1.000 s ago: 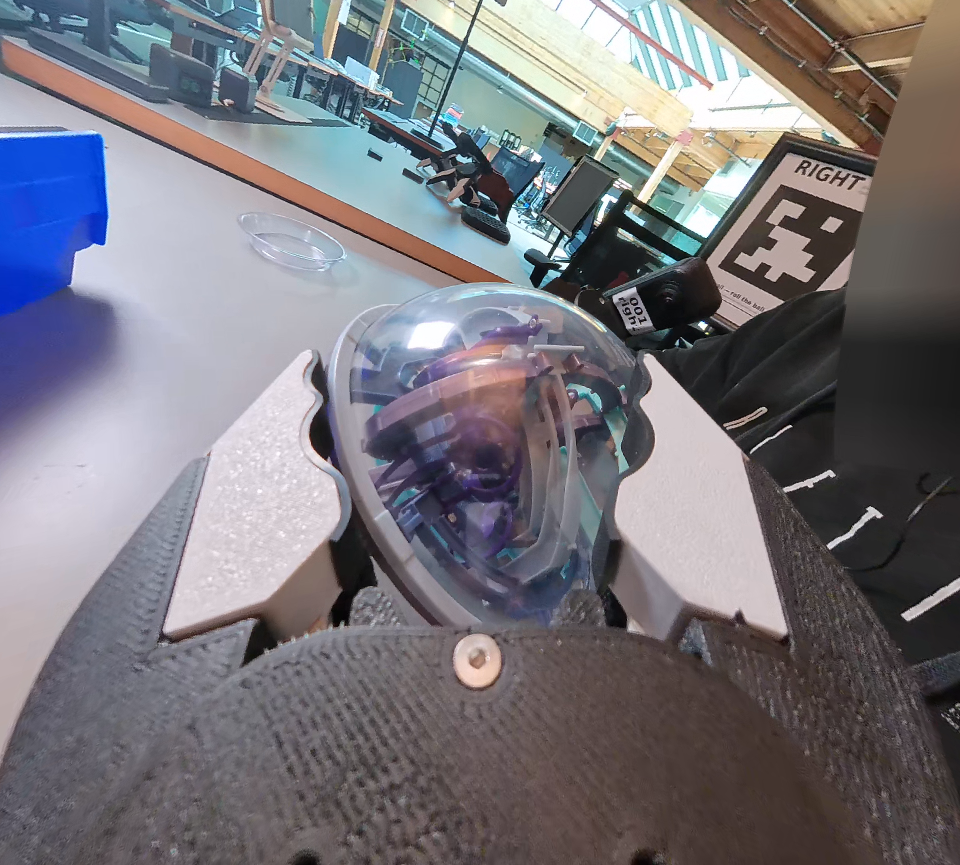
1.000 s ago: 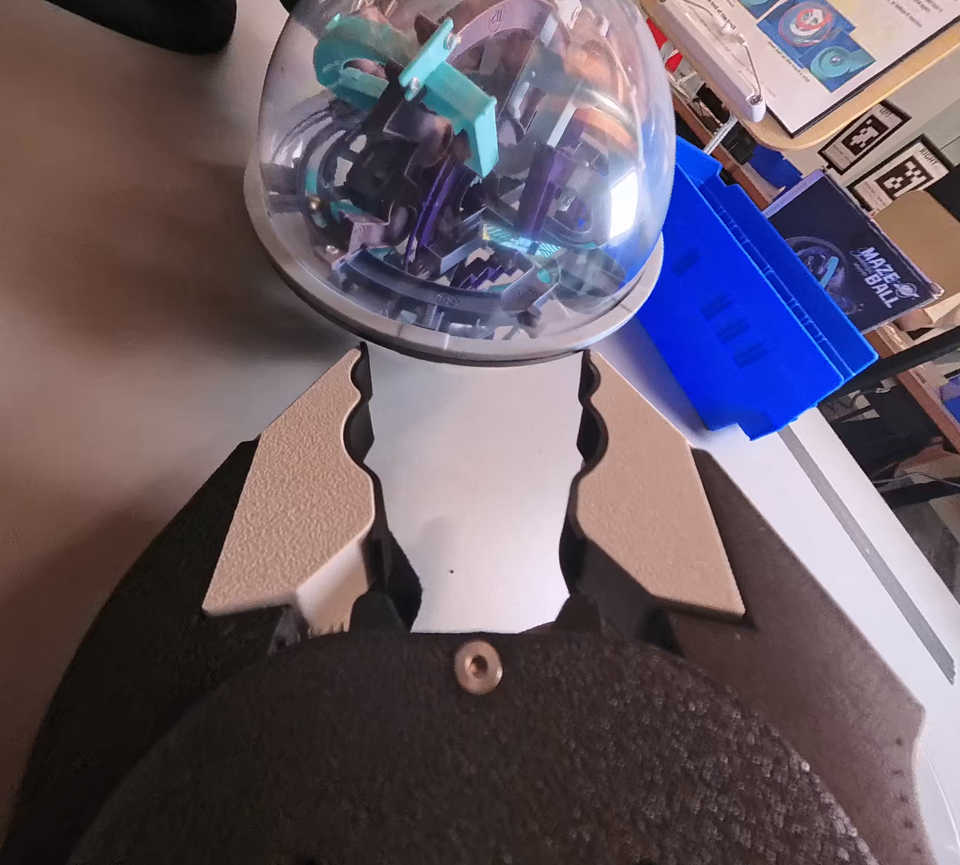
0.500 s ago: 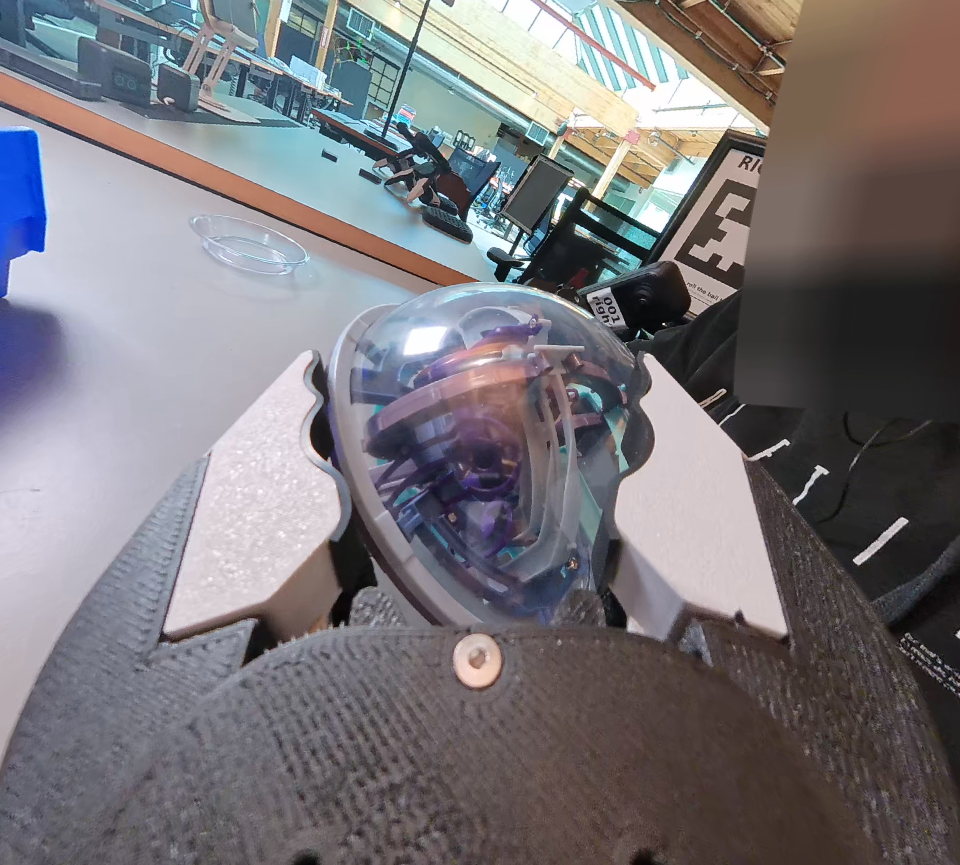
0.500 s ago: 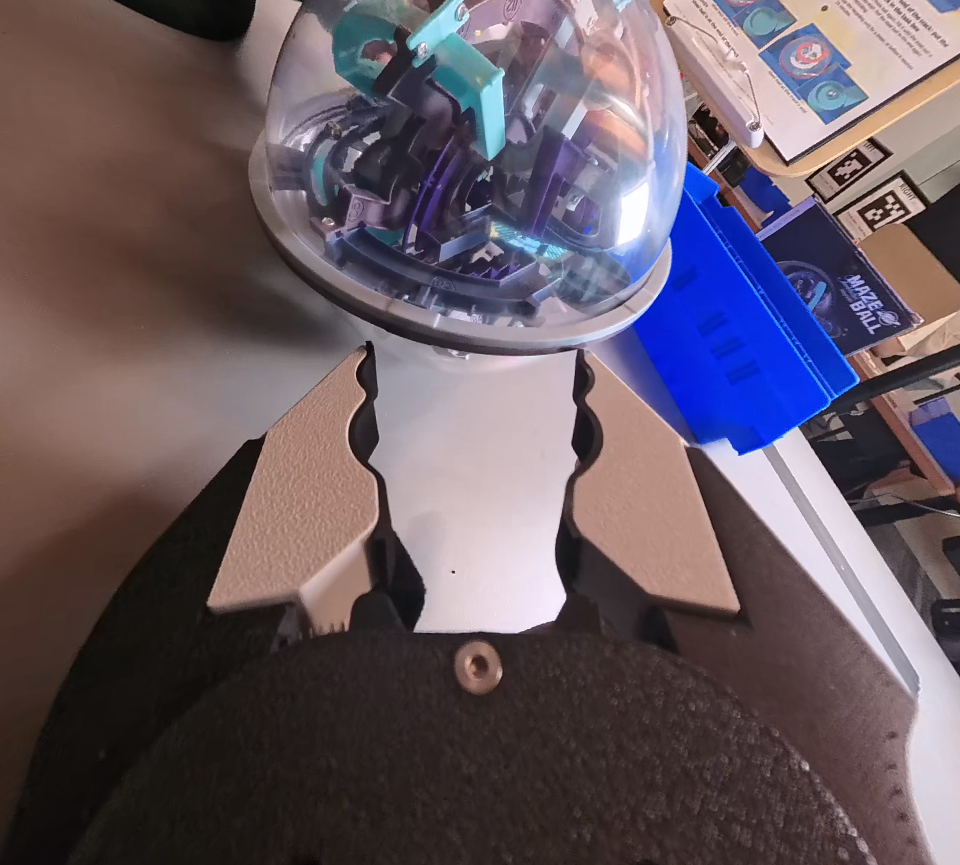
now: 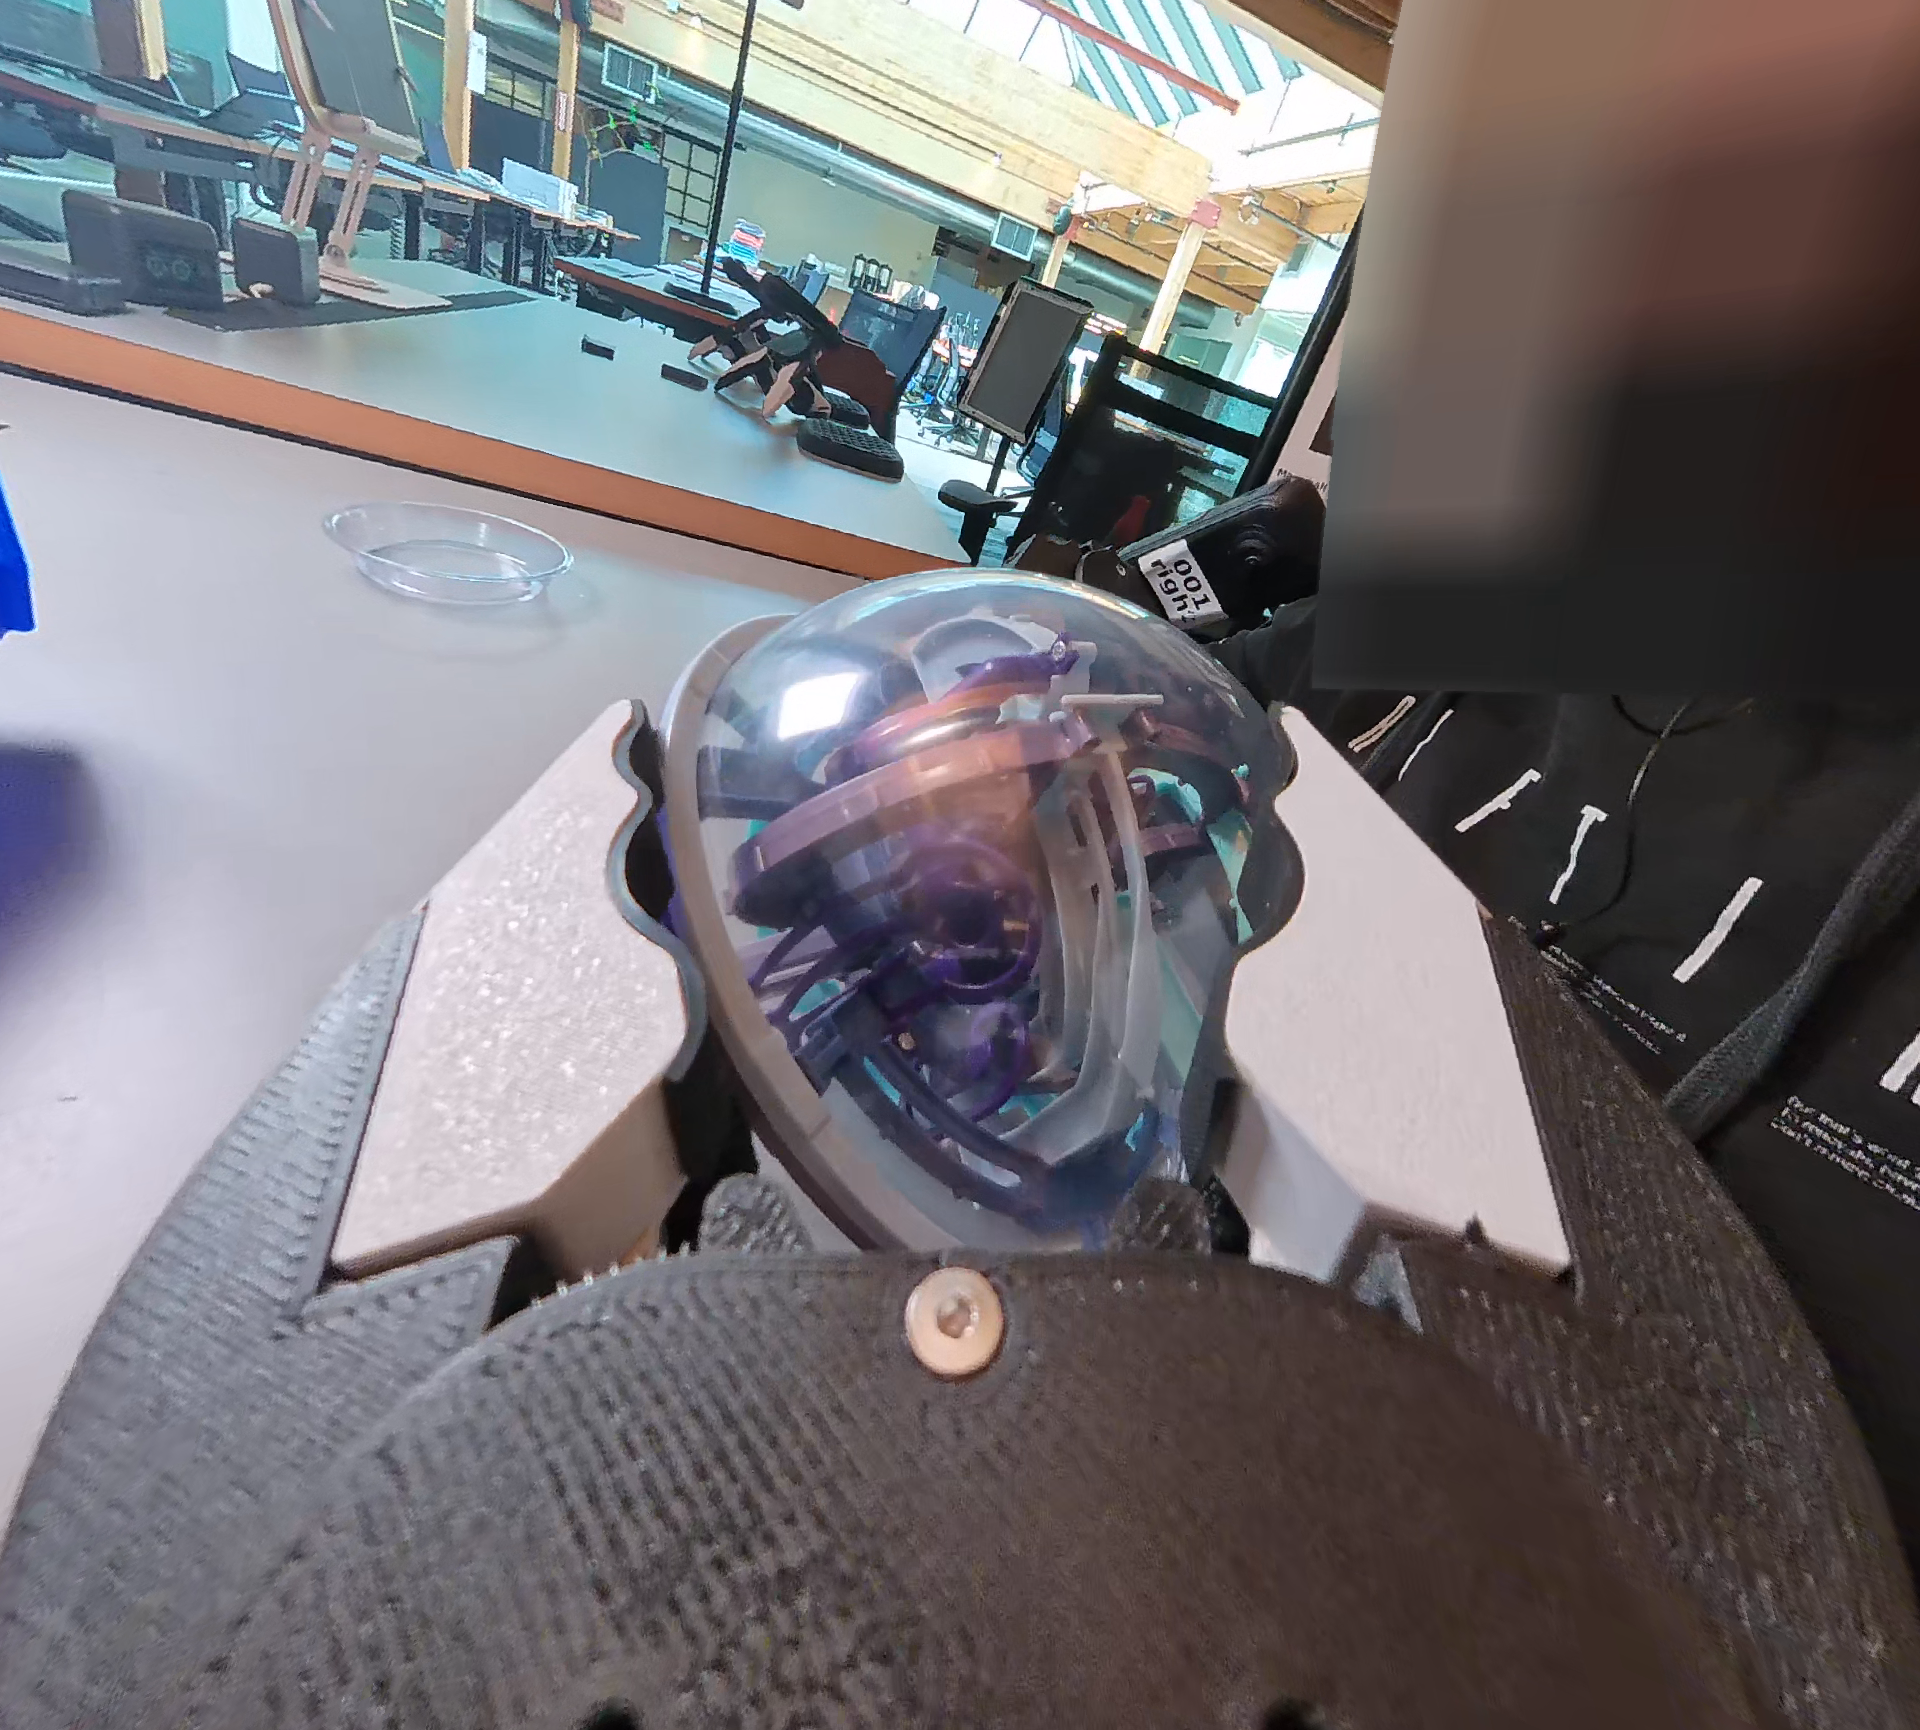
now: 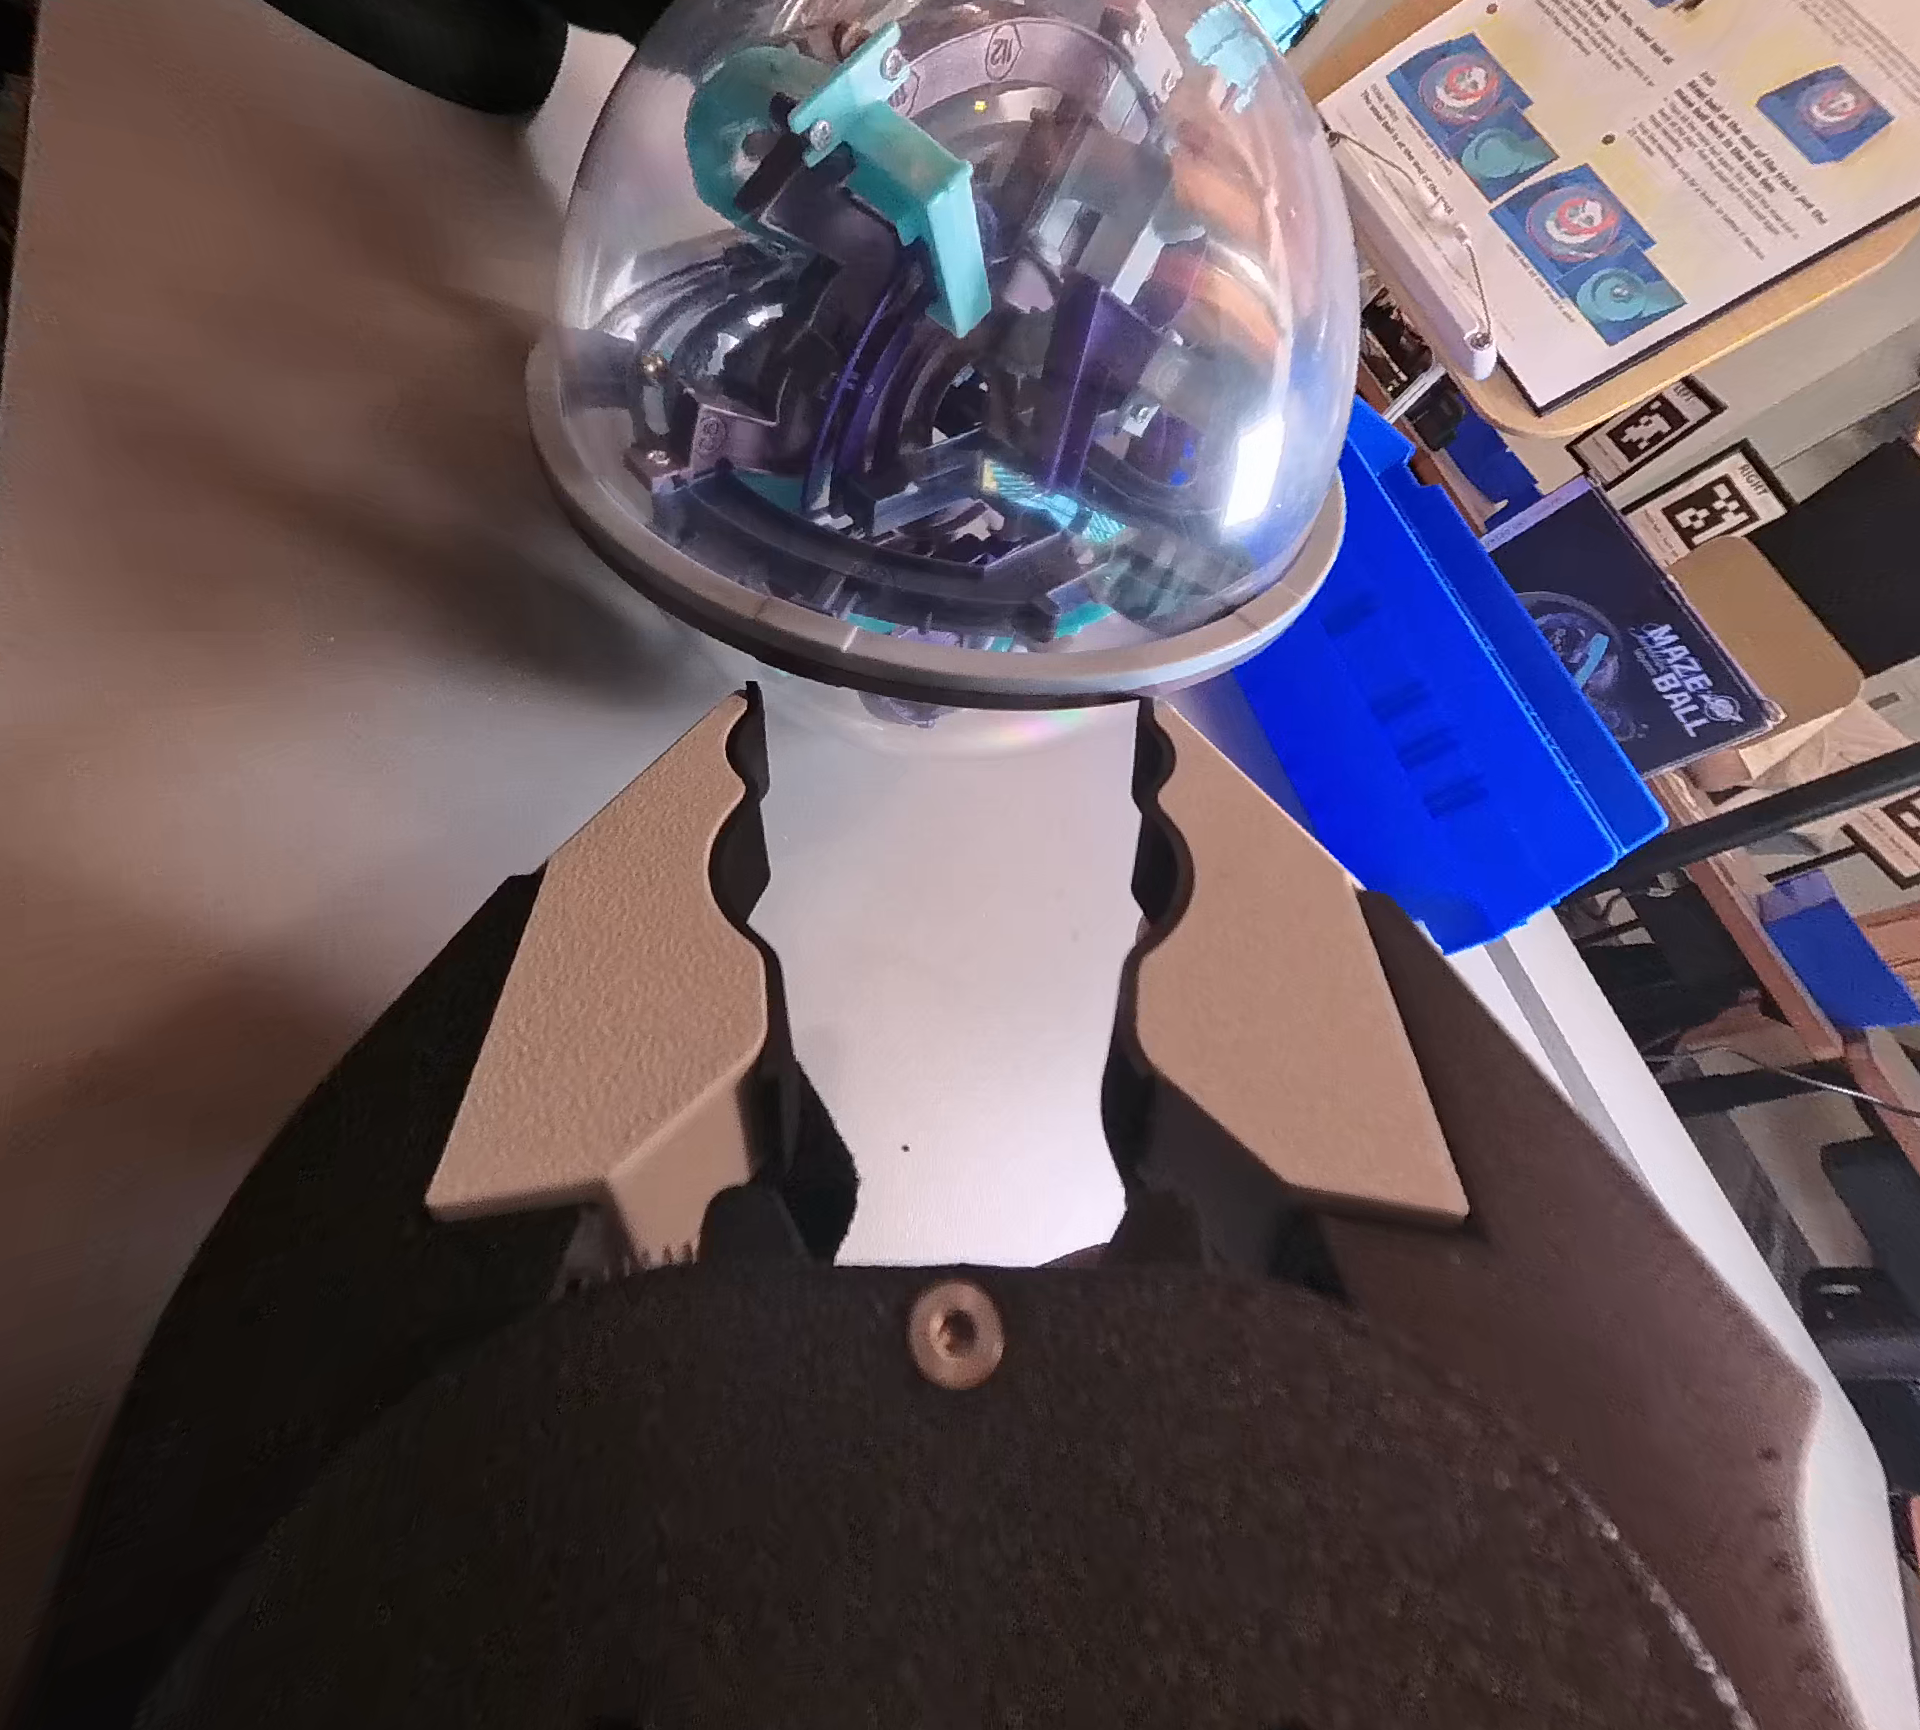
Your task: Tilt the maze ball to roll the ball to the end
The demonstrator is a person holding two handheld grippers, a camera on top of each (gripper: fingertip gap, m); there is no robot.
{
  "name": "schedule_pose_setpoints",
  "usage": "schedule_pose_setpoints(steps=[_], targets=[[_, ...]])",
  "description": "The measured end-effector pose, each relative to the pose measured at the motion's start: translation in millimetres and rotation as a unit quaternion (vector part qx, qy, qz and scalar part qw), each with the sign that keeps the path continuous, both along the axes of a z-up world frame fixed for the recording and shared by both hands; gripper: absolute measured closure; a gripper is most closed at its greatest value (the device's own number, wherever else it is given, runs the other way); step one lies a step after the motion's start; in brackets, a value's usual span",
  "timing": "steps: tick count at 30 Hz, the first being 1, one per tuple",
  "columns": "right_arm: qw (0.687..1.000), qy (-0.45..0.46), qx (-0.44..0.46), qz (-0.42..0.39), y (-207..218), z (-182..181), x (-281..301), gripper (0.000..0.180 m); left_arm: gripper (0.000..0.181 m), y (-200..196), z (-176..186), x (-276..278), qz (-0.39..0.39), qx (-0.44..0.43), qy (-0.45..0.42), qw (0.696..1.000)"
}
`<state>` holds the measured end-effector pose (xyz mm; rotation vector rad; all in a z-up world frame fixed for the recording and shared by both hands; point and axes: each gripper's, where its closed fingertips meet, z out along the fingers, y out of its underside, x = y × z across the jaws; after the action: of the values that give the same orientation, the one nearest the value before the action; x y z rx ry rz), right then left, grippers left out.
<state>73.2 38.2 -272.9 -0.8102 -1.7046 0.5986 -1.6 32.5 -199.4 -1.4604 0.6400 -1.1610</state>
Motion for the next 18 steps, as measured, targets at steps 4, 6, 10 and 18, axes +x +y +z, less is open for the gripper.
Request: schedule_pose_setpoints(steps=[4,6,10,18], targets=[[1.0,-0.002,-0.007,-0.008,3.2,-0.2,-0.7,0.11,0.069,5.4,-0.4,-0.1,0.013,-0.028,0.001,1.0],[1.0,-0.007,-0.022,-0.012,5.8,-1.3,-1.3,0.11,0.07,8.0,-0.8,0.1,0.022,-0.039,0.006,0.999],[0.998,-0.023,-0.051,-0.015,9.4,-4.1,-2.9,0.11,0.07,13.1,-1.7,-0.4,0.04,-0.065,0.014,0.997],[0.992,-0.068,-0.103,-0.011,13.7,-12.5,-7.0,0.107,0.073,19.8,-2.1,-3.3,0.089,-0.12,0.024,0.988]])
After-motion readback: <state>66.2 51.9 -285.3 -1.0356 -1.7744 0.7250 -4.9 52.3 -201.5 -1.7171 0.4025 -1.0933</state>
